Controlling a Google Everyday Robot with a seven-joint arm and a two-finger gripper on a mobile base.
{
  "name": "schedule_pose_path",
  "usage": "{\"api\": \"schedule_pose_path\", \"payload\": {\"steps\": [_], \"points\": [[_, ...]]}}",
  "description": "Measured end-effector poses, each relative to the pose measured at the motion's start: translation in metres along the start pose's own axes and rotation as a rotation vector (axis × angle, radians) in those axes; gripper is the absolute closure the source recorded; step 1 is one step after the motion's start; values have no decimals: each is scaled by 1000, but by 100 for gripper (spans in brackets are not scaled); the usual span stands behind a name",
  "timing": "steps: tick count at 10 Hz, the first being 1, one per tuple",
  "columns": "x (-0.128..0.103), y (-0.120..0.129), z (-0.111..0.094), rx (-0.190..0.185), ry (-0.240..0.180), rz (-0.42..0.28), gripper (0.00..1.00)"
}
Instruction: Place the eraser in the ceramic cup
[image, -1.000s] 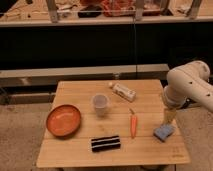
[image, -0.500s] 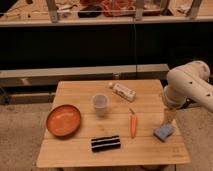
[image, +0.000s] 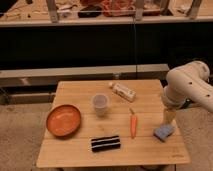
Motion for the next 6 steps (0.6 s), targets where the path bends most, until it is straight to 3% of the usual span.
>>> {"api": "schedule_pose_path", "payload": {"steps": [4,6], "points": [[-60,12,4,1,-47,-80,20],[-73,20,11,-7,-81,-101,20]]}}
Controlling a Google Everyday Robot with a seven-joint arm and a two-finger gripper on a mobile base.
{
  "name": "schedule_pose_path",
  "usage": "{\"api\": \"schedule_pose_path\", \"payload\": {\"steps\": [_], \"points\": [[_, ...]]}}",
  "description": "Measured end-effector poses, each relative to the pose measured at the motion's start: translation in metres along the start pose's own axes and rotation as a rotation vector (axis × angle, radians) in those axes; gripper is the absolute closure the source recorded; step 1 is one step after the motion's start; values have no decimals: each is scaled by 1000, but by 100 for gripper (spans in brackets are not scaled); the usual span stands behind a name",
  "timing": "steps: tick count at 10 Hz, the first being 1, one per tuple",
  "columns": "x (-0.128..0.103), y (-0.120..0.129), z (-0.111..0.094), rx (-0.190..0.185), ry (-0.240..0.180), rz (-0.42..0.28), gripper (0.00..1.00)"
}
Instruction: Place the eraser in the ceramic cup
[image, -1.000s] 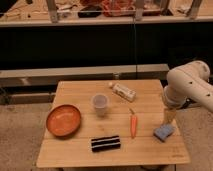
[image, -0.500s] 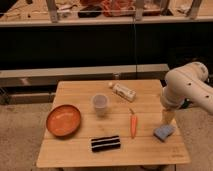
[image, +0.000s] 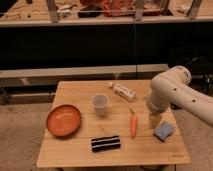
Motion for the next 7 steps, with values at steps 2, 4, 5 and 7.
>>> {"api": "schedule_pose_path", "payload": {"steps": [2,4,5,7], "points": [[-20,9,17,-7,-41,-14,20],[-42,19,39,-17,-80,-44,20],[-46,22,43,-23,-88,-50,20],[-49,29,52,-32,-105,-58,20]]}}
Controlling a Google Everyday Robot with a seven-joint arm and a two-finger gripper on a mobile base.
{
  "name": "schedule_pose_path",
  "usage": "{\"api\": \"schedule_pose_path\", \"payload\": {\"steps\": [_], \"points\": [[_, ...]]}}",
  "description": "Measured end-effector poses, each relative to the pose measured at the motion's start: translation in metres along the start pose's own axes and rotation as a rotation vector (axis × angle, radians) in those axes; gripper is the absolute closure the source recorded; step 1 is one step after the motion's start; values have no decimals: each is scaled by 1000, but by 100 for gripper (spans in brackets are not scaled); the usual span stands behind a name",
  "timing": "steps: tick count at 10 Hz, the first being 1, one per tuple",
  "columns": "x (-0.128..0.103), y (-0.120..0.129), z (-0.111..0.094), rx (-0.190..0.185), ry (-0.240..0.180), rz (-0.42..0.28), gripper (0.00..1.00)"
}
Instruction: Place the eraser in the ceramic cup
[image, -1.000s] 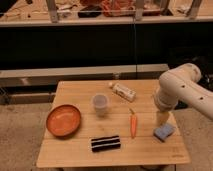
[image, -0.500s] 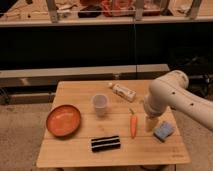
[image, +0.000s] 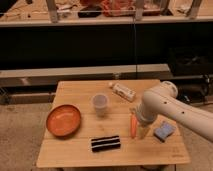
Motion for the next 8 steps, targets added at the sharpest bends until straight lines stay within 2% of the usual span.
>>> {"api": "schedule_pose_path", "payload": {"steps": [4,8], "points": [[-43,9,28,-17,-46,-32,20],[-53,13,60,-48,-85,-31,20]]}}
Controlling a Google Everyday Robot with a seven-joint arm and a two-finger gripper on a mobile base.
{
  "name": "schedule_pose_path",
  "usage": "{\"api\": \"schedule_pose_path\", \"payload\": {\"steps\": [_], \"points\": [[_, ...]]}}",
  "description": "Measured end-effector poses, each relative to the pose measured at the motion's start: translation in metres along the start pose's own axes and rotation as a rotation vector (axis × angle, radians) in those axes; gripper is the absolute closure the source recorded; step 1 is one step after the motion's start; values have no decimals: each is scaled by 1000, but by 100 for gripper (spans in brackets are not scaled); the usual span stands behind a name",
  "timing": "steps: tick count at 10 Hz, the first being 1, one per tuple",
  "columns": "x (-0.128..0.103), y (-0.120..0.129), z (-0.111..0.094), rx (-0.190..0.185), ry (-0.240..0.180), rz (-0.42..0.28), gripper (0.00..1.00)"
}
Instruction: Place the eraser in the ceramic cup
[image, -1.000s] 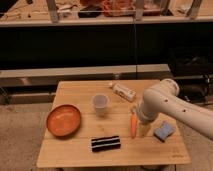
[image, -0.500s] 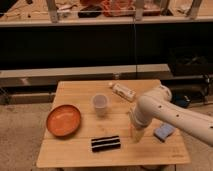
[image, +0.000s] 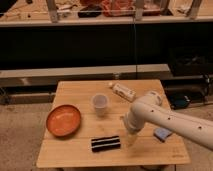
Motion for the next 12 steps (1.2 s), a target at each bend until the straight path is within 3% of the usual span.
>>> {"api": "schedule_pose_path", "payload": {"steps": [6,12], "points": [[-16,8,43,-52,-51,-19,20],[-22,12,67,-67,-77,-30,20]]}}
